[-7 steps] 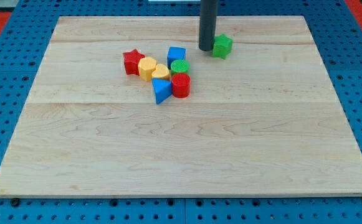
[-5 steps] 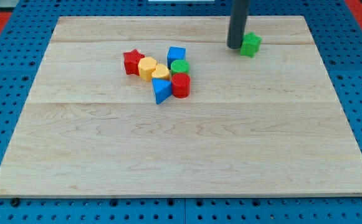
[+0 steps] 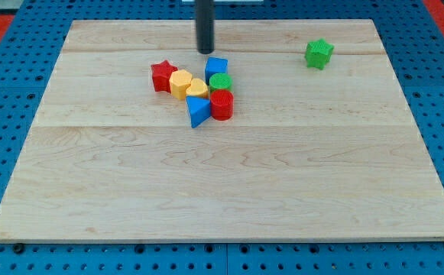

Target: Move the blue cube towards top right

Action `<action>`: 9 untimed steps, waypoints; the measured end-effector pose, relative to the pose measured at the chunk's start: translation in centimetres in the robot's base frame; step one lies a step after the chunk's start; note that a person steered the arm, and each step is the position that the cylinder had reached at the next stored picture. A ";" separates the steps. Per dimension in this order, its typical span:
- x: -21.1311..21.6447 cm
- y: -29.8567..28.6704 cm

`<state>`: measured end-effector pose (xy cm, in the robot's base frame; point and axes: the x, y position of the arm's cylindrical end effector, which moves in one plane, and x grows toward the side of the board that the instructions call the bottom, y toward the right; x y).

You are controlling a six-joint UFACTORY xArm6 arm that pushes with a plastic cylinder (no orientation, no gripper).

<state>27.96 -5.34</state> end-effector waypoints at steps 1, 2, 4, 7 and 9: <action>2.1 -3.2; 4.2 -1.7; 6.5 0.8; 5.5 9.5; 8.1 9.0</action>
<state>36.09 3.69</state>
